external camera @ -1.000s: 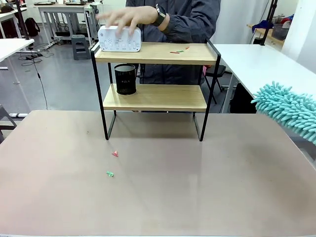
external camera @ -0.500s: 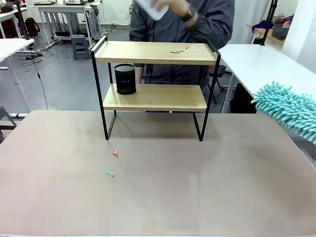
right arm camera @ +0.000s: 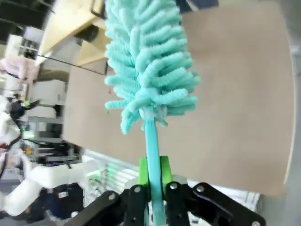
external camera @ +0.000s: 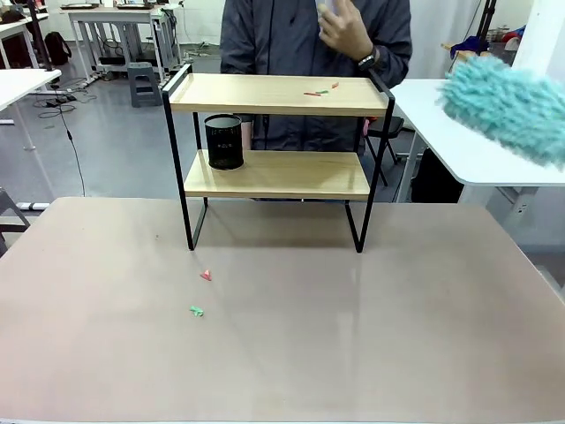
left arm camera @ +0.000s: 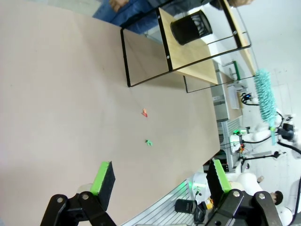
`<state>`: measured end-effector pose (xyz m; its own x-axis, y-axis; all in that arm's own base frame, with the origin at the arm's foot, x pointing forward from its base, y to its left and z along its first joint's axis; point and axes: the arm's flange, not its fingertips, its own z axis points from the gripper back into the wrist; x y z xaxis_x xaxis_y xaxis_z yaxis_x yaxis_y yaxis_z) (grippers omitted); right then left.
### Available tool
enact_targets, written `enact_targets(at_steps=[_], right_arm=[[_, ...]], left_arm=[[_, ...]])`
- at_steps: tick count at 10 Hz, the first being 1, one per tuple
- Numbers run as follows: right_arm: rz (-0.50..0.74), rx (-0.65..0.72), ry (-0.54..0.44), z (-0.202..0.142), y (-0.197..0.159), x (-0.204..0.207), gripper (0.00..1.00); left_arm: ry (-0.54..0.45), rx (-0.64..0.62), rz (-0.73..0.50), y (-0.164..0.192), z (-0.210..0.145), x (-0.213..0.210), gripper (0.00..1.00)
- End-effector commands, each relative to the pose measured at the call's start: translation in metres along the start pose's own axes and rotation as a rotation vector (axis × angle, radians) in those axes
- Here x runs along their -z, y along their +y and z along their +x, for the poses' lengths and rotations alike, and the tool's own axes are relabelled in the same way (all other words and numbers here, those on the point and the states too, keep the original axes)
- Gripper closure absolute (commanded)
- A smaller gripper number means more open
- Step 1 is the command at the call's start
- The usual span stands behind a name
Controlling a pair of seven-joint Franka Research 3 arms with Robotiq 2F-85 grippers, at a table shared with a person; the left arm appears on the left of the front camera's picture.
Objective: Clean the shelf.
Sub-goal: Clean the remaining tier of the Shelf with the Duster once objects are removed.
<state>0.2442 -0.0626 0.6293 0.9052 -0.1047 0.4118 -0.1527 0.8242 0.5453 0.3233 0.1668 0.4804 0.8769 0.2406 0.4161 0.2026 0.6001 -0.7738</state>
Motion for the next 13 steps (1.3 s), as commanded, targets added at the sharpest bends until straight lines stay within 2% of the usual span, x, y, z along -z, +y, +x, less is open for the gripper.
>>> enact_targets(at_steps=[1, 2, 3, 4, 6, 7, 8, 9, 11, 13], right_arm=[[-0.135, -0.048, 0.047, 0.047, 0.040, 0.040, 0.88], [-0.170, -0.093, 0.034, 0.056, 0.065, 0.059, 0.88], [-0.188, -0.127, -0.059, 0.053, 0.079, 0.066, 0.88], [-0.112, -0.105, 0.024, 0.040, 0.070, 0.045, 0.88], [-0.112, -0.105, 0.024, 0.040, 0.070, 0.045, 0.88], [-0.138, -0.145, 0.016, 0.049, 0.082, 0.063, 0.88], [-0.160, -0.112, -0.011, 0.054, 0.075, 0.058, 0.88], [-0.182, -0.130, -0.043, 0.067, 0.083, 0.048, 0.88], [-0.232, -0.188, -0.030, 0.098, 0.115, 0.042, 0.88], [-0.268, -0.224, 0.007, 0.119, 0.149, 0.063, 0.88]], left_arm=[[-0.003, 0.023, -0.008, -0.001, -0.001, 0.000, 0.00], [-0.003, 0.023, -0.008, -0.001, -0.001, 0.000, 0.00], [-0.003, 0.023, -0.008, -0.001, -0.001, 0.000, 0.00], [-0.003, 0.023, -0.008, -0.001, -0.001, 0.000, 0.00], [-0.003, 0.023, -0.008, -0.001, -0.001, 0.000, 0.00], [-0.003, 0.023, -0.008, -0.001, -0.001, 0.000, 0.00], [-0.003, 0.023, -0.008, -0.001, -0.001, 0.000, 0.00], [-0.003, 0.023, -0.008, -0.001, -0.001, 0.000, 0.00], [-0.003, 0.023, -0.008, -0.001, -0.001, 0.000, 0.00], [-0.003, 0.023, -0.008, -0.001, -0.001, 0.000, 0.00]])
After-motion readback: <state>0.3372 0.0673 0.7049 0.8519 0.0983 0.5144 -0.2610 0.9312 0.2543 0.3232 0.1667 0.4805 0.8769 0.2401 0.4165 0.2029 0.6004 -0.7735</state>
